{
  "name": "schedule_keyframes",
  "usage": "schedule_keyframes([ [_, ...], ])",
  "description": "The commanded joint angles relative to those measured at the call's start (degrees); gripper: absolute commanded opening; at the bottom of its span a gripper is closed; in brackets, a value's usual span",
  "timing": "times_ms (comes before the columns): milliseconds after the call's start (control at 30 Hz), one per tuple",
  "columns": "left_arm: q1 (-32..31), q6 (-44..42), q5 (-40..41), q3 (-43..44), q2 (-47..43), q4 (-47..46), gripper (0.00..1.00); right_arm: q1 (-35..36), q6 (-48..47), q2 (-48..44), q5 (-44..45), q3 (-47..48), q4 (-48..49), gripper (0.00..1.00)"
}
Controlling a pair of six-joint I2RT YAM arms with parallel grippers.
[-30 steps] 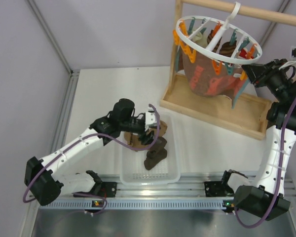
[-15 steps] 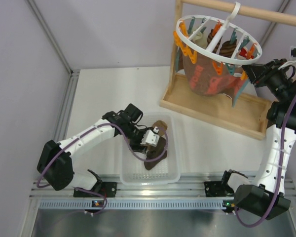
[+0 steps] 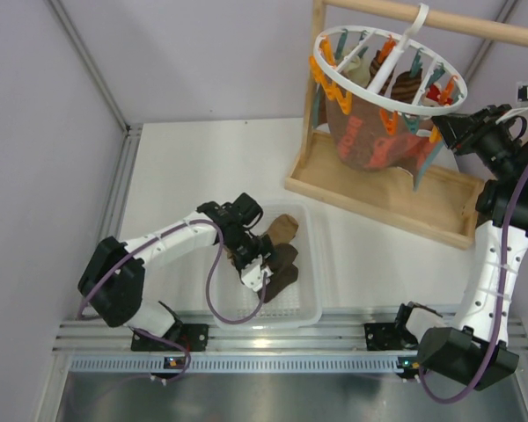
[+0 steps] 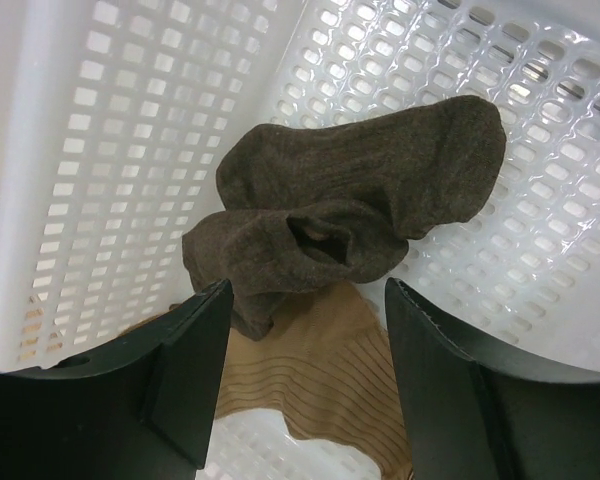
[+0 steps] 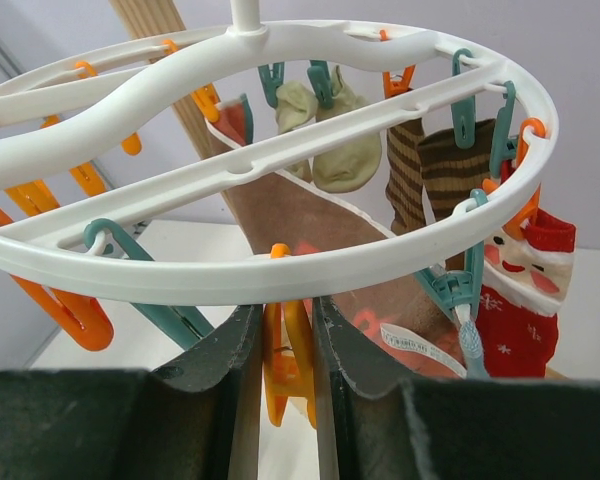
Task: Clip the socks to the hanger
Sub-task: Pick up the sock from the bin.
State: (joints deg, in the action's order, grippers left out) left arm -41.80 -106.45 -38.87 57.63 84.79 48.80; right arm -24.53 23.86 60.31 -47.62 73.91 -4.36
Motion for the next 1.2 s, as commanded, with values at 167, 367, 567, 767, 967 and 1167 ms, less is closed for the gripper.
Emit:
schedule_keyframes([
  [167, -1.7, -17.0, -0.7, 0.3, 3.7, -2.7, 0.66, -0.1, -0.9, 0.9, 0.4, 1.2, -2.5, 0.0],
  [367, -1.9, -20.3, 1.8, 0.5, 6.1, -2.7, 0.56, -0.1, -1.2, 0.9, 0.5, 1.2, -2.8, 0.0],
  [567, -1.9, -17.7, 0.2, 1.7, 5.6, -2.8, 0.33, -0.1, -1.4, 0.8, 0.5, 1.1, -2.8, 0.0],
  [767, -1.9, -11.8, -2.9, 5.3, 3.1, 1.0, 0.04, -0.2, -1.1, 0.6, 0.5, 0.6, -2.3, 0.0],
  [967, -1.9, -2.8, -6.6, 5.4, -0.6, -1.4, 0.0, -0.1, -0.5, 0.2, 0.4, 0.0, -1.4, 0.0],
  [1167, -1.8, 18.4, -8.2, 7.8, -3.1, -11.7, 0.0, -0.1, -0.1, 0.0, 0.4, -0.1, -1.1, 0.0],
])
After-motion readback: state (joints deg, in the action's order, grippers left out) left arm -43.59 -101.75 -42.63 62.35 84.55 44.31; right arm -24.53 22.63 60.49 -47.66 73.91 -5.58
